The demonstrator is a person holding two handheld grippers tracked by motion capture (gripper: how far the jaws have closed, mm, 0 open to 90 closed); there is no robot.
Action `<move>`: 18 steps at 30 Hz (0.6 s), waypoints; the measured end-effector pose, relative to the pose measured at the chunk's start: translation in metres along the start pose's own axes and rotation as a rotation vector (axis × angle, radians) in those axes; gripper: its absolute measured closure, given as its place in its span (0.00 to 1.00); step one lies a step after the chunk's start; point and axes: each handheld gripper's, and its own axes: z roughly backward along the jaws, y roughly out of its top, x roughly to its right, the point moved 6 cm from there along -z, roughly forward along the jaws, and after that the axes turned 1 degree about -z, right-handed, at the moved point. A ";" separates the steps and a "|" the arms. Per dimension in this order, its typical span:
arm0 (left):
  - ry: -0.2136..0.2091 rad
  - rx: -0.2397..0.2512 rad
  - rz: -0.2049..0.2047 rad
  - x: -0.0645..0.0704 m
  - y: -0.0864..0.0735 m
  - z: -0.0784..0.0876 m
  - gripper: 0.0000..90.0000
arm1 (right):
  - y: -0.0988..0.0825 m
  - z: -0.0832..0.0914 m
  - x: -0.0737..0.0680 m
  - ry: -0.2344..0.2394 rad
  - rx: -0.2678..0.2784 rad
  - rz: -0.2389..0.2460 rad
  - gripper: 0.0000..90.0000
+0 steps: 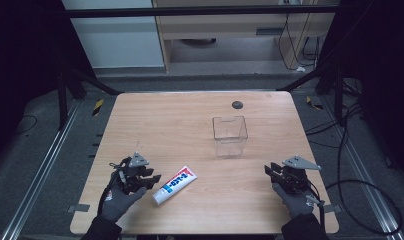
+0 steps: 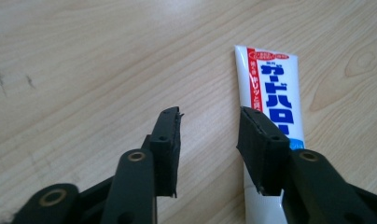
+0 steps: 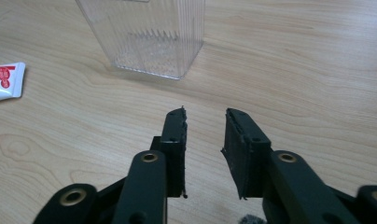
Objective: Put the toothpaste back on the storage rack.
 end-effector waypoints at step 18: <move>-0.058 -0.057 -0.107 0.018 0.041 -0.003 0.37 | 0.002 -0.002 0.007 -0.015 -0.015 -0.006 0.62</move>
